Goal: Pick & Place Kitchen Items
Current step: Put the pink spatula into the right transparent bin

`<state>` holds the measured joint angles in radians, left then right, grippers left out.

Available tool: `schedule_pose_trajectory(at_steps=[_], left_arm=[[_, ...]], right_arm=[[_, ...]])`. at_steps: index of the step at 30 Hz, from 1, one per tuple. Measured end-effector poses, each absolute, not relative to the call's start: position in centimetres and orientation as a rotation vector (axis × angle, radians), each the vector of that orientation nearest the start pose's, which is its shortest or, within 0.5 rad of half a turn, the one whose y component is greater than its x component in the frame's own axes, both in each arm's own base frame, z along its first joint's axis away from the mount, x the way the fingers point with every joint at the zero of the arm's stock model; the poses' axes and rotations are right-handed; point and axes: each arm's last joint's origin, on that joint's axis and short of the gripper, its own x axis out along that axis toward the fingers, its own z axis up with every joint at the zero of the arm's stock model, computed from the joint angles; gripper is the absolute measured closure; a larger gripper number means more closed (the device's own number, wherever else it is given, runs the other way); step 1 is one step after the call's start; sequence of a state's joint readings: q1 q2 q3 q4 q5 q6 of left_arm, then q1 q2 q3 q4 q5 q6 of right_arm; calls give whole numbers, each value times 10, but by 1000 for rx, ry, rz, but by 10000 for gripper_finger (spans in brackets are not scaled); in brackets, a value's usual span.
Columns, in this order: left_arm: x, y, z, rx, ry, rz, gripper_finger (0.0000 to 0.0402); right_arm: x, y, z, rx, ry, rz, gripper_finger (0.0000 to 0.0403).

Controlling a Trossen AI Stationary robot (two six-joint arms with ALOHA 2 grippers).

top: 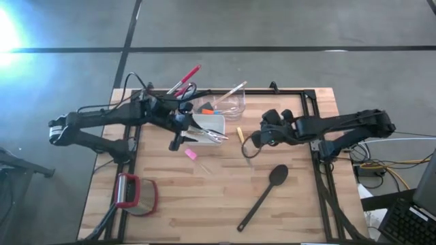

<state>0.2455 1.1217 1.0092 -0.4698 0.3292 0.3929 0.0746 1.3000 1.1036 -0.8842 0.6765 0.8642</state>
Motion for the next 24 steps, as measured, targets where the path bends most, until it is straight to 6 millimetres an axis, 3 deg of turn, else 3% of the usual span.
schedule_pose_trajectory(at_steps=[5, 13, 20, 24], left_arm=[[228, 46, 302, 165, 615, -185, 152], [220, 30, 252, 224, 753, -303, 151], [217, 26, 231, 48, 803, -249, 152], [216, 21, 222, 55, 817, -217, 154]], right_arm=[[253, -2, 277, 342, 758, -922, 374], [257, -1, 289, 319, 744, -891, 374], [257, -1, 295, 302, 736, -874, 374], [257, -1, 295, 290, 741, -867, 374]])
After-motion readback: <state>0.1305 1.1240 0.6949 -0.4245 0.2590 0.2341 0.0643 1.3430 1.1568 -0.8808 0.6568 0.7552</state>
